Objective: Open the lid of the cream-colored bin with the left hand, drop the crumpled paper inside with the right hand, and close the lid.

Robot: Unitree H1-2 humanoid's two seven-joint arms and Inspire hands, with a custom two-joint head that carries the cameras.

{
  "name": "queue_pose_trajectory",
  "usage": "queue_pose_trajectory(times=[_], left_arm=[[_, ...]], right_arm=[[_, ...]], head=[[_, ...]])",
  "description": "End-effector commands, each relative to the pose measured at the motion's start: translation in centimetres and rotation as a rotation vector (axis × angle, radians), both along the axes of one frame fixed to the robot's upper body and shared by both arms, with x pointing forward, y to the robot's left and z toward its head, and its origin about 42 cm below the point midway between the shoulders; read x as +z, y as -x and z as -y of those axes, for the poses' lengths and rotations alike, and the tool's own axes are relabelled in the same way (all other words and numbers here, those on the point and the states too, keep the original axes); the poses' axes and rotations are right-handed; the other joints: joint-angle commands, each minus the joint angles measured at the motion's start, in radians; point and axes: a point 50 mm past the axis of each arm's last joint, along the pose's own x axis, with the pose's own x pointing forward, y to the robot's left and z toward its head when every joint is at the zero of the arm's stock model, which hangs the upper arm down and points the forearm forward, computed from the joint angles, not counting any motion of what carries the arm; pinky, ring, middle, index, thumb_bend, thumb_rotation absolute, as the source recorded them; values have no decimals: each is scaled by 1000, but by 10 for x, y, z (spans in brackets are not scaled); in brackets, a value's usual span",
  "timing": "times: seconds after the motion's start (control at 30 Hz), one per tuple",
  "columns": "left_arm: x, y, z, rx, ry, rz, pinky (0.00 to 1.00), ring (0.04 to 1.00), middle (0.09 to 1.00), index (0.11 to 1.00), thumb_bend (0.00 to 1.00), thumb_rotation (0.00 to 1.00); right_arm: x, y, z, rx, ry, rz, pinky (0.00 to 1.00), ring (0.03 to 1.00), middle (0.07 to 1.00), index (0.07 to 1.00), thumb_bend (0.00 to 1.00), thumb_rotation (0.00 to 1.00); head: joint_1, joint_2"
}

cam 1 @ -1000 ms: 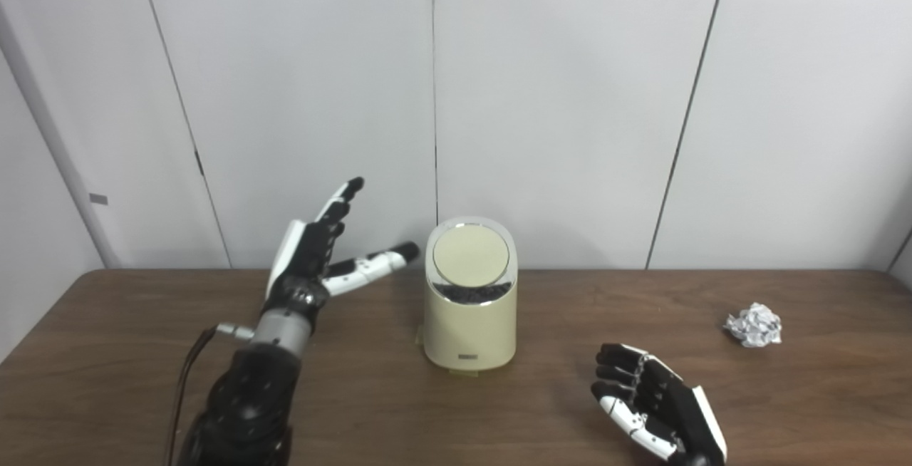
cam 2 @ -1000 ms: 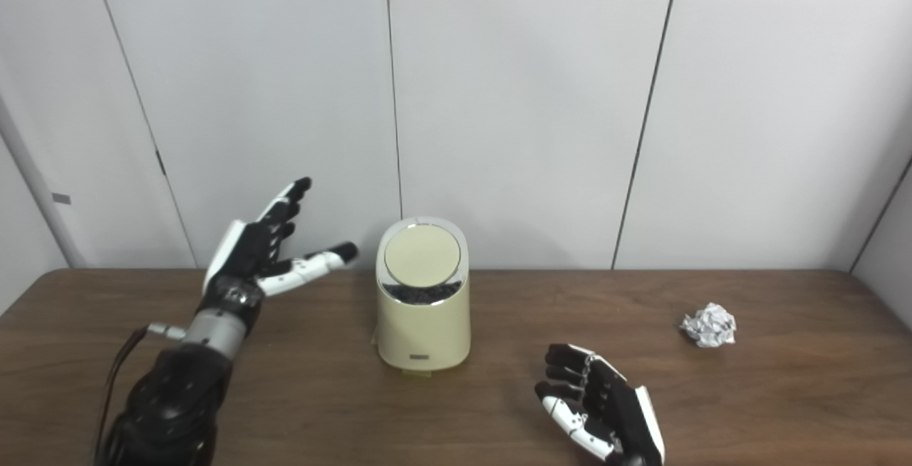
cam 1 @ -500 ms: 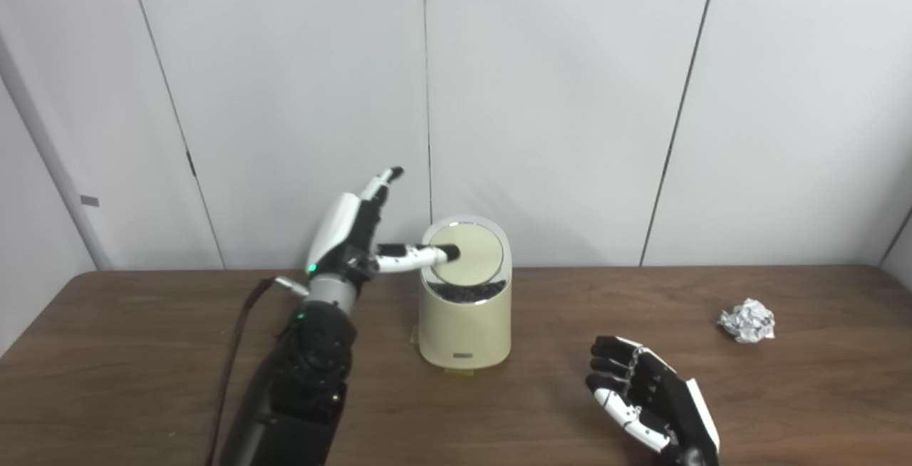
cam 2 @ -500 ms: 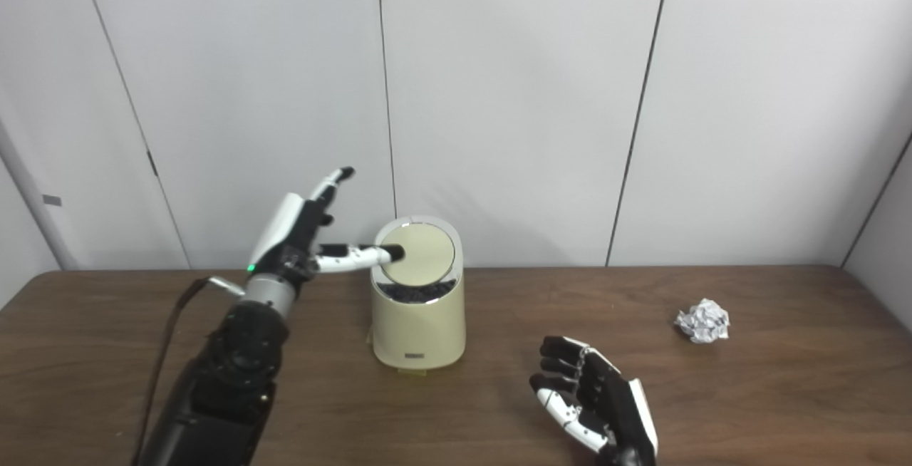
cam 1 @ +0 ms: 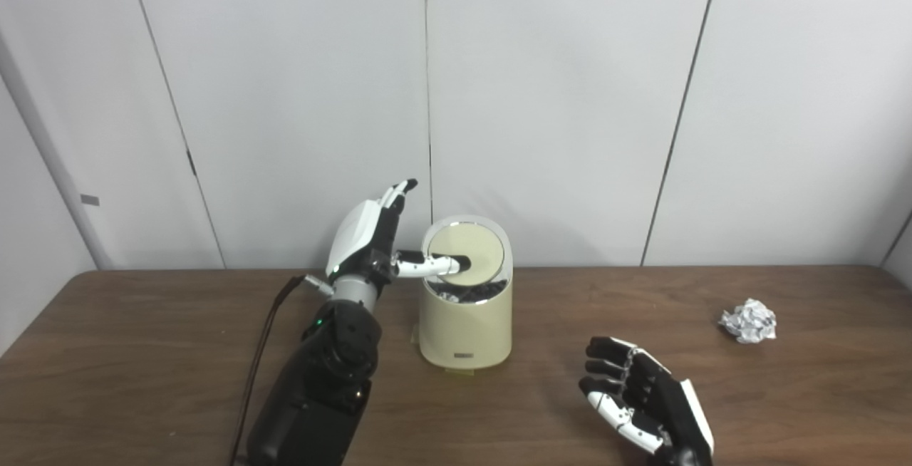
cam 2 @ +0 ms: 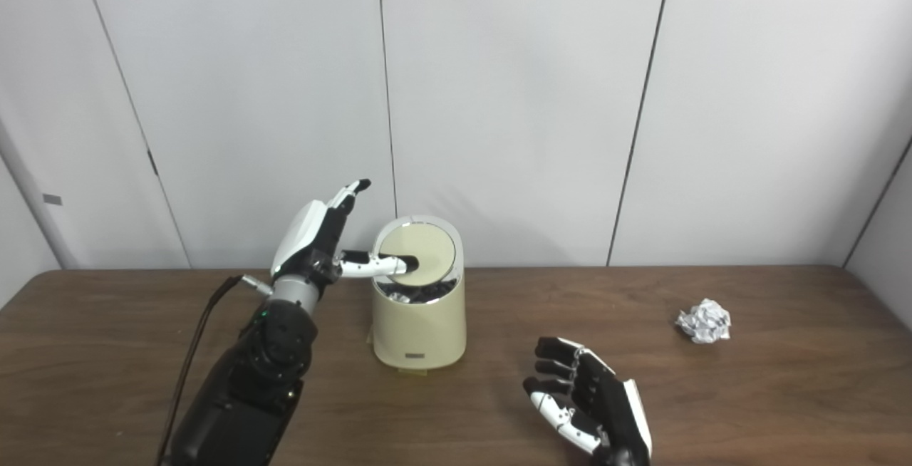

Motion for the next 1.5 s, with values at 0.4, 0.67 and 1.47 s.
queue_pose_trajectory(times=[0.4,0.67,1.47], left_arm=[[30,-12,7,3,-76,137,1000,1000,1000,1000,945,314],[36,-12,10,43,-271,202,1000,1000,1000,1000,957,166],[10,-8,6,32,-621,241,1000,1000,1000,1000,1000,182]], right_arm=[[5,3,-10,15,-20,25,609,691,699,664,264,114],[6,4,-11,14,-6,23,622,694,698,665,269,158],[7,2,-15,24,8,29,609,696,698,667,271,194]], head=[[-11,-3],[-6,5],[-16,14]])
